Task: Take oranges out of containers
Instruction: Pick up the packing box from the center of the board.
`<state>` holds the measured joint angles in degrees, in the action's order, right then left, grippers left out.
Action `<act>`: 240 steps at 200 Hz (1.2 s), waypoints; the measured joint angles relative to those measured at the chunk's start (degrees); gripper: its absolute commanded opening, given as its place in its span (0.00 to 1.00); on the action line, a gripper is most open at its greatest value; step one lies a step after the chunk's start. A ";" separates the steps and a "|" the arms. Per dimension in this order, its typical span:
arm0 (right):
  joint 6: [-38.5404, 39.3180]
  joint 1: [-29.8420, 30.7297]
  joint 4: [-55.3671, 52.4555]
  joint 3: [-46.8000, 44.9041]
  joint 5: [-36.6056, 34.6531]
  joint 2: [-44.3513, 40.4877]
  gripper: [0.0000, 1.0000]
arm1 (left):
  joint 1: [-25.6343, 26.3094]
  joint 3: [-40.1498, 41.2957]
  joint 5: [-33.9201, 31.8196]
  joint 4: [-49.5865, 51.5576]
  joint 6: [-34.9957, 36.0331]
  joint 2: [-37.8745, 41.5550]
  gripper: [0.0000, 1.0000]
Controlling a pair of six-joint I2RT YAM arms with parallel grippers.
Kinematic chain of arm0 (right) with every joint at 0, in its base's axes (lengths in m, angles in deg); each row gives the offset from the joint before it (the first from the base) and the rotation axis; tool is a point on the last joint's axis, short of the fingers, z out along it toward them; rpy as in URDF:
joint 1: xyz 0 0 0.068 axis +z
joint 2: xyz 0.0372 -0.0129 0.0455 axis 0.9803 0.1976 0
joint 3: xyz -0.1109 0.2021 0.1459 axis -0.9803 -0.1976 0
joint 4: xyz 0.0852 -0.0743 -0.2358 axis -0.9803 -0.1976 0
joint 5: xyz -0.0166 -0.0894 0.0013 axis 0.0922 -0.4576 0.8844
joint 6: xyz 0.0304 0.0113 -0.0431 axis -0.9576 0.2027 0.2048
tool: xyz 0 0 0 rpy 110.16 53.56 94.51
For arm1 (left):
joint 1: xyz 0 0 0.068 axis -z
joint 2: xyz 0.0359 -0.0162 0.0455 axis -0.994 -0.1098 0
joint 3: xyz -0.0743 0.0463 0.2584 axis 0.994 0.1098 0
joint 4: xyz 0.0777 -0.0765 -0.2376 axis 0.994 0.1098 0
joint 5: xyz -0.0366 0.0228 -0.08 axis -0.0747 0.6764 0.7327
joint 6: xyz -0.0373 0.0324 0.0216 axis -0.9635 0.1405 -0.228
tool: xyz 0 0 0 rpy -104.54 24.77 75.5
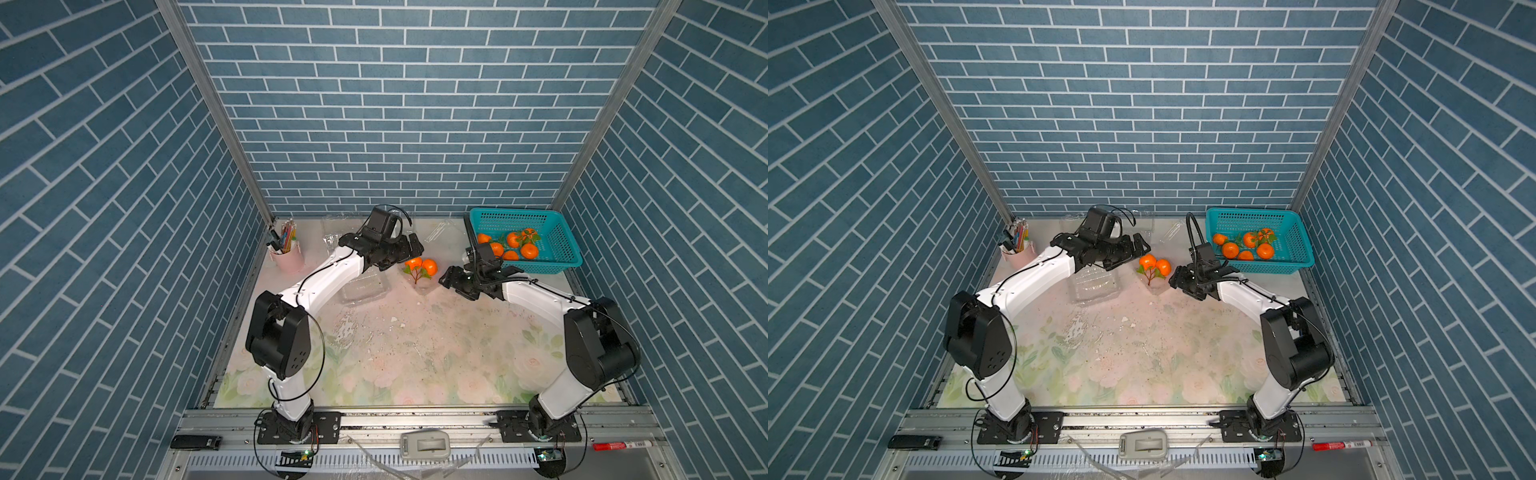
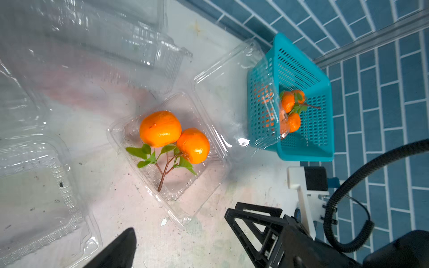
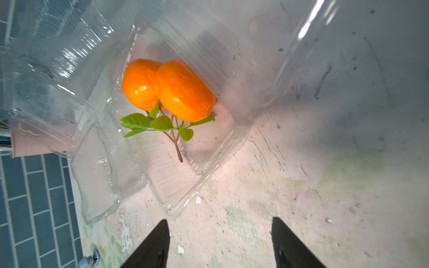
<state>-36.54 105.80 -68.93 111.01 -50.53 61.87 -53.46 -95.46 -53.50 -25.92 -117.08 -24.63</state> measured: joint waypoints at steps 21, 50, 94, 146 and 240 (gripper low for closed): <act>0.92 0.46 -0.52 1.88 -1.44 2.91 0.62 | 0.00 -0.04 0.90 1.90 2.03 -1.77 0.99; 1.57 0.55 -0.81 4.09 -2.34 6.43 0.55 | -0.09 -0.04 0.83 2.67 5.60 -2.03 0.99; 2.54 0.76 -1.33 6.71 -2.91 9.86 0.49 | -2.25 2.64 2.78 -0.02 7.82 -1.92 0.99; 6.12 0.83 -4.98 7.45 -3.82 10.21 0.35 | -4.04 6.95 5.51 -2.78 7.21 -1.90 0.99; 14.16 0.11 -12.11 4.22 -5.81 7.72 0.12 | -5.53 8.09 9.86 -7.08 4.35 -1.90 0.99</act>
<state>-22.37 105.91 -81.04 115.23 -56.34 69.59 -58.99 -87.38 -43.64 -33.01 -112.73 -26.53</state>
